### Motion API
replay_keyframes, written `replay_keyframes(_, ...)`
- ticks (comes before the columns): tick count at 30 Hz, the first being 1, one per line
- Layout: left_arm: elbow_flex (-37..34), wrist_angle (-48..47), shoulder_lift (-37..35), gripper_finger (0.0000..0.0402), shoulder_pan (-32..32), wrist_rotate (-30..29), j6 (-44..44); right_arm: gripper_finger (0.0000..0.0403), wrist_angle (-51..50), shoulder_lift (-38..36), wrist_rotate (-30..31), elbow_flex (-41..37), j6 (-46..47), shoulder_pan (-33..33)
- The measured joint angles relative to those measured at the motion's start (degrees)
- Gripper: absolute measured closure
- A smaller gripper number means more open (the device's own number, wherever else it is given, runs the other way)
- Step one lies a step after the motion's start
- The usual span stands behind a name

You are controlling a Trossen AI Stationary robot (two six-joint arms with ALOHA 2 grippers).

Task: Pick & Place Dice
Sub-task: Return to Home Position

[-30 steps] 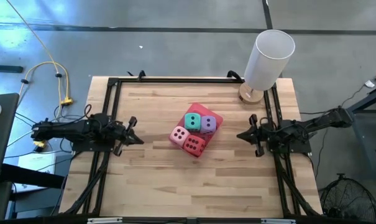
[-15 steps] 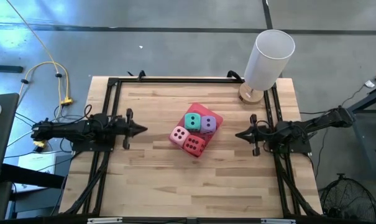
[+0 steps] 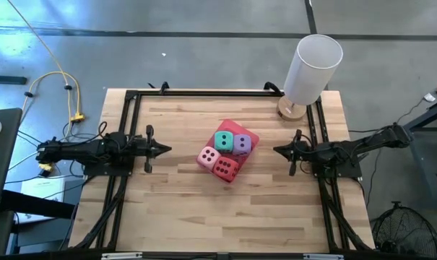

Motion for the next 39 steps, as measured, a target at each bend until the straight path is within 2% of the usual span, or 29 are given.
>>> replay_keyframes(8,0.04,0.04,0.0,0.0401,0.0,0.02,-2.46,0.04,0.07,0.0,-0.1,-0.01,0.35,0.02)
replay_keyframes(39,0.13,0.07,0.0,0.0401,0.0,0.07,-2.38,0.04,0.09,0.0,-0.12,-0.03,0.36,0.01)
